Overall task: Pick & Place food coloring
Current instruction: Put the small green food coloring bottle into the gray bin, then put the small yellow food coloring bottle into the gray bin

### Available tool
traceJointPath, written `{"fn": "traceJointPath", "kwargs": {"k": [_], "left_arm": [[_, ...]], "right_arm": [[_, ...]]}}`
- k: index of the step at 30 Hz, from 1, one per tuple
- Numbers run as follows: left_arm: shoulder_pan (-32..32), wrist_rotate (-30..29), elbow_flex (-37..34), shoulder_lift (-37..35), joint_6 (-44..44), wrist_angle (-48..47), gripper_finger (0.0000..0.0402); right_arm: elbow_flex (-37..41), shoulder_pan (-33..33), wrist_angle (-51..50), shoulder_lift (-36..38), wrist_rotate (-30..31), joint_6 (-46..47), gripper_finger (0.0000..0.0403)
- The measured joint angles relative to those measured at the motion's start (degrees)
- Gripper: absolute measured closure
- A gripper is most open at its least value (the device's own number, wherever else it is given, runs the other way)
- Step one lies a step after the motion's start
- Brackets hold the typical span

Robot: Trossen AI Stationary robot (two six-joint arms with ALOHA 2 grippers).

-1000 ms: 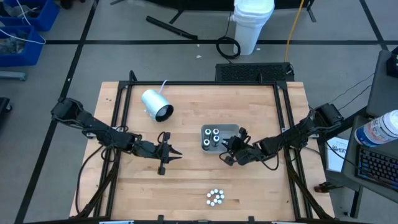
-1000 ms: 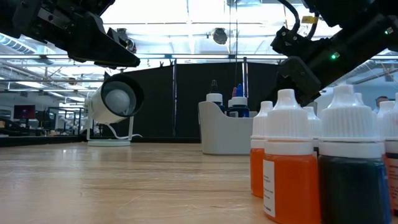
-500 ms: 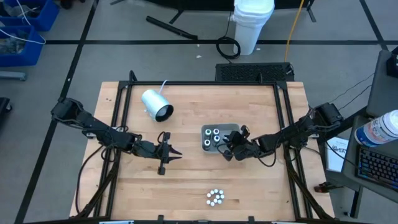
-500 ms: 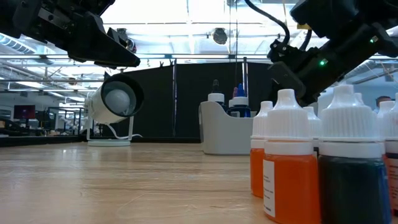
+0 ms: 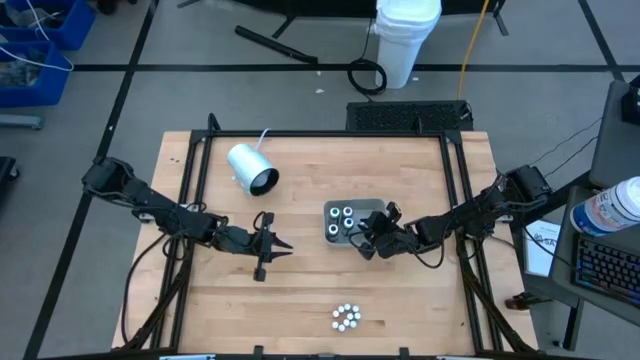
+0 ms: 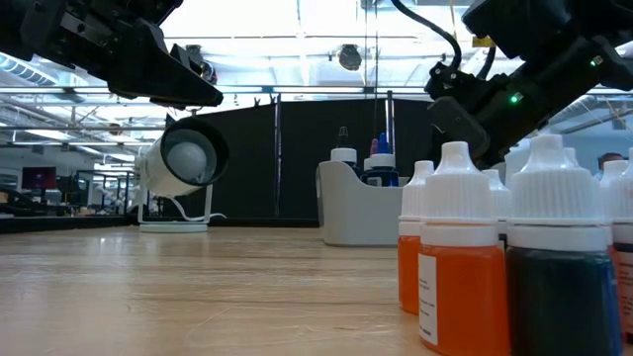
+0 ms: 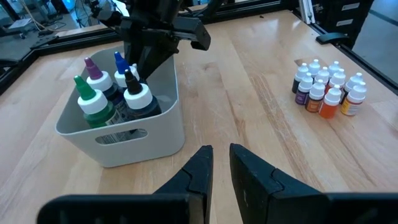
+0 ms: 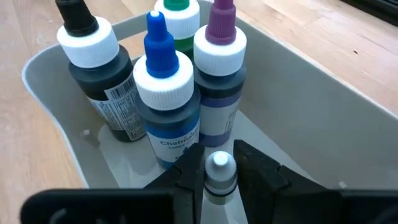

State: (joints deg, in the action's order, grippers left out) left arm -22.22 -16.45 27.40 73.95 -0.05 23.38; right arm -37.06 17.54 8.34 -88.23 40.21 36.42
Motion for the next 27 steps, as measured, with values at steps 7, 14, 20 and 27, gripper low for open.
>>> {"fn": "traceJointPath", "kwargs": {"k": [7,14,20,27], "left_arm": [[0.00,0.00,0.00,0.00,0.02,-0.02,0.0339],[0.00,0.00,0.00,0.00,0.02,-0.02,0.0339],[0.00,0.00,0.00,0.00,0.02,-0.04,0.0339],[0.00,0.00,0.00,0.00,0.02,-1.22,0.0339]], "right_arm": [[0.00,0.00,0.00,0.00,-0.05,-0.63,0.0317],[0.00,0.00,0.02,0.00,-0.13,-1.09,0.0313],[0.00,0.00,0.60,0.00,-1.41,-2.05,0.0312],[0.00,0.09,6.05,0.24,-1.39,-8.11,0.0312]]}}
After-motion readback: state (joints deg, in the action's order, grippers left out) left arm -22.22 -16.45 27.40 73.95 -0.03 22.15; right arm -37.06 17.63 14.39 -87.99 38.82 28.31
